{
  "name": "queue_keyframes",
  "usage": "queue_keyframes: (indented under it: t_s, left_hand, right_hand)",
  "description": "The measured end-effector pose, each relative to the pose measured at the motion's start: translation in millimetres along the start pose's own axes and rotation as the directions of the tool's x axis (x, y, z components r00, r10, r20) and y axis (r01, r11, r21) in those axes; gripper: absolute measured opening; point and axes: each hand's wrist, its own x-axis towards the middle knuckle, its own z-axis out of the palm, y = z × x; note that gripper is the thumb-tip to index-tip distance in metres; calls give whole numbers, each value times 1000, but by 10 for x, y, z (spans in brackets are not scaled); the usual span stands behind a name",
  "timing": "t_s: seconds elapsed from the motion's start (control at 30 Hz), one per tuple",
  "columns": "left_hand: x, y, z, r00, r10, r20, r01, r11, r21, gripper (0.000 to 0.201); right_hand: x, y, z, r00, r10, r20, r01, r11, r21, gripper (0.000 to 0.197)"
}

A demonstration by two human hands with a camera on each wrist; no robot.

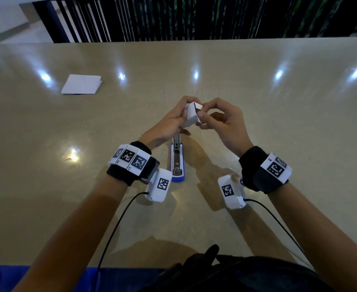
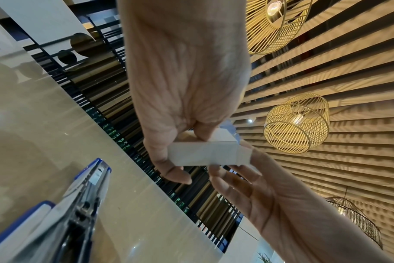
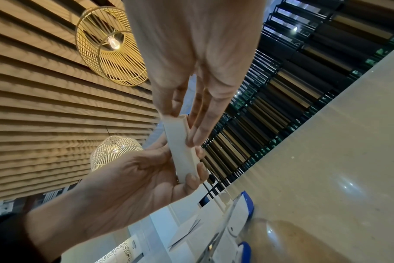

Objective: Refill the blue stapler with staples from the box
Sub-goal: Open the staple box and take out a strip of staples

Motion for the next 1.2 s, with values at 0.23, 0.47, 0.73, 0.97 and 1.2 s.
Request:
queue_keyframes:
  t_s: [0.23,0.47,0.73,0.97,1.2]
  left_hand:
    - [17,-52,-20,1000,-17,-21,17,1000,-23,27]
    - [48,-60,-4,997,-71,-30,71,997,9,24]
    - [70,-37,-38,997,-60,-39,60,998,3,25]
    - [105,-42,-25,998,-56,-35,56,998,1,25]
    - [169,-9,-27,1000,-10,18,6,980,201,29]
  right_hand:
    - [17,13,-25,998,-23,-57,24,1000,10,16]
    - [9,20,-6,991,-48,-121,50,999,11,28]
    - [41,40,-67,999,28,-17,-26,994,107,38]
    - [77,75,-86,1000,-18,-8,17,996,-82,42]
    - [97,178,-77,999,-3,-48,-2,996,-93,37]
